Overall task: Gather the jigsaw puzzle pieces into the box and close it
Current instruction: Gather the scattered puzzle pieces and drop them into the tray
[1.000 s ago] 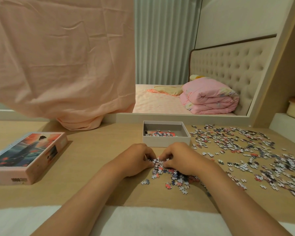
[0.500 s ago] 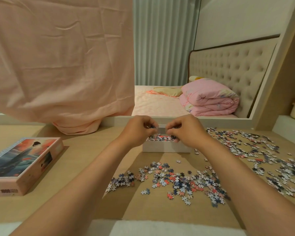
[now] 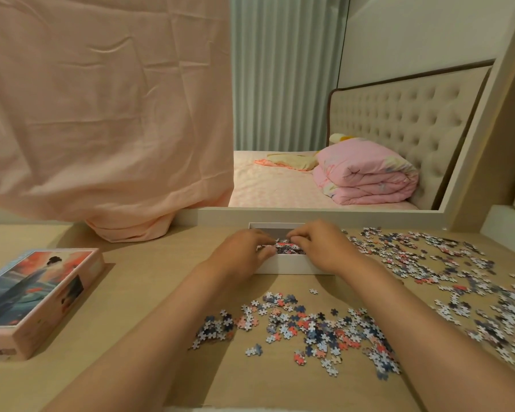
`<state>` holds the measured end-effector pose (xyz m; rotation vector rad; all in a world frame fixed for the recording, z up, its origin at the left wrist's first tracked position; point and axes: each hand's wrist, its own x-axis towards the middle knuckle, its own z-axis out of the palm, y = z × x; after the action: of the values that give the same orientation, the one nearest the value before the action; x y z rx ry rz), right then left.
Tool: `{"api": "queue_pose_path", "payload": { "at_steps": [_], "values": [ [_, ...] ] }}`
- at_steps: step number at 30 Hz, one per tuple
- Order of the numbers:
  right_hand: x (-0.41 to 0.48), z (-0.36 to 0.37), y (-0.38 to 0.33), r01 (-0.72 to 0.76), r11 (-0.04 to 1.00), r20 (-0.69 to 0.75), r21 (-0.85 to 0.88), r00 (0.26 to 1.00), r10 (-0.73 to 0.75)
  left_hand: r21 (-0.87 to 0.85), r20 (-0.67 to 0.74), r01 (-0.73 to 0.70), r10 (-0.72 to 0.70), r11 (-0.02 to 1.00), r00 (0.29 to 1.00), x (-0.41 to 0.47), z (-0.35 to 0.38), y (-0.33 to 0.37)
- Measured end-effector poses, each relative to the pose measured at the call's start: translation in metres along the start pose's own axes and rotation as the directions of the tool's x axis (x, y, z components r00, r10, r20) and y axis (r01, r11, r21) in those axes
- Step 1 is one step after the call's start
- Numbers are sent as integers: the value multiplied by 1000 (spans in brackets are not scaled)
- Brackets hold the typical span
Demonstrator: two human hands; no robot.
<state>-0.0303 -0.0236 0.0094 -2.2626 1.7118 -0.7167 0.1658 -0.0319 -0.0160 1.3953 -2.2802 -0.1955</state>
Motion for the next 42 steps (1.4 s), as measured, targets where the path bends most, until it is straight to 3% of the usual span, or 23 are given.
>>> {"api": "queue_pose_path", "payload": {
  "at_steps": [6, 10, 18, 21, 23, 25, 30, 35, 38, 42],
  "values": [
    [-21, 4, -8, 33, 999, 136, -15, 990, -31, 31, 147, 12, -17, 999, 989, -24, -2, -2],
    [-33, 4, -18, 58, 997, 47, 57, 997, -61, 22, 148, 44, -47, 999, 988, -43, -14, -2],
    [-62, 1, -55, 149, 986, -135, 70, 981, -139, 34, -116, 125, -121, 992, 986, -95, -37, 0],
    [-72, 3, -65, 154, 985, 19, 83, 988, -156, 125, 119, 276, -291, 953, 949, -114, -59, 2],
    [-78, 8, -68, 151, 988, 178, 28, 972, -153, 200, 344, 335, -386, 921, 856, -126, -71, 6],
    [-80, 16, -66, 183, 981, 289, -67, 945, -157, 226, 449, 316, -386, 922, 806, -136, -76, 9],
    [-84, 26, -59, 226, 950, 418, -215, 900, -120, 108, 401, 248, -271, 963, 875, -136, -65, 5],
    [-91, 16, -54, 160, 986, 354, -53, 926, -131, -9, 280, 175, -166, 984, 946, -121, -41, 10],
    [-92, 21, -53, 191, 981, 324, -45, 931, -167, -107, 241, 182, -152, 978, 959, -117, -38, 14],
    [-96, 35, -58, 222, 972, 407, -71, 897, -175, 2, 259, 221, -214, 975, 942, -125, -56, 11]
  ]
}}
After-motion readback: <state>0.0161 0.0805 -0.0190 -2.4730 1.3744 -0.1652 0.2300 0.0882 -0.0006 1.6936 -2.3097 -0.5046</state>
